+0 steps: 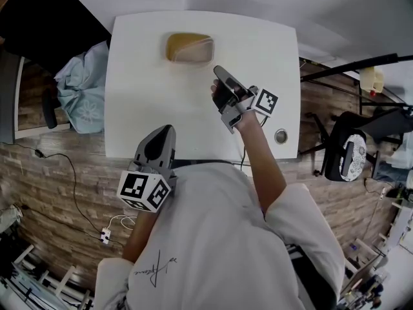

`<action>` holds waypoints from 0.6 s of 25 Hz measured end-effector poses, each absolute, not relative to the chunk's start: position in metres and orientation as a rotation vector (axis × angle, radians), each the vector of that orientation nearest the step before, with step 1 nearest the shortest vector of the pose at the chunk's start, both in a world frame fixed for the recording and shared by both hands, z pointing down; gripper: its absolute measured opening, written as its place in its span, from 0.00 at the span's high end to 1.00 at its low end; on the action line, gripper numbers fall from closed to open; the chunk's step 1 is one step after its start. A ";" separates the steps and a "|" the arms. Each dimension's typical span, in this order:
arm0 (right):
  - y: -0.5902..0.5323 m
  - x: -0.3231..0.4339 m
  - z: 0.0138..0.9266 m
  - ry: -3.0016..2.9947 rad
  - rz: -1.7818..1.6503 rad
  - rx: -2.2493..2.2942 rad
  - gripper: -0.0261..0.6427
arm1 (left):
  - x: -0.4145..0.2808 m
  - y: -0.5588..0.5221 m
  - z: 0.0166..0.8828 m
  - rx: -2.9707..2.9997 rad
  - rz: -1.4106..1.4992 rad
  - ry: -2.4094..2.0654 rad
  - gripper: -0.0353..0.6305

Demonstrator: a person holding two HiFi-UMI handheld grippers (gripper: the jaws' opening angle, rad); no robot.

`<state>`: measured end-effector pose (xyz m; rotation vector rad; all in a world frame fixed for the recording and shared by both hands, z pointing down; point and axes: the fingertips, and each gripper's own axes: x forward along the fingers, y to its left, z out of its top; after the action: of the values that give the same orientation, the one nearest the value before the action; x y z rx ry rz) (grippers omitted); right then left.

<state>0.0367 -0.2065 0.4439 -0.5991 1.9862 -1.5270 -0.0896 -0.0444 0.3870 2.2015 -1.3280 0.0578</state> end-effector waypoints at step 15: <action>-0.175 0.060 0.426 2.017 -1.553 -0.581 0.94 | -0.070 -0.042 0.380 2.228 0.021 -1.316 0.94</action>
<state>0.0600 -0.1748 0.4261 -0.5806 2.0171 -1.5534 -0.0696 -0.0419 0.3803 2.2281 -1.3158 0.0214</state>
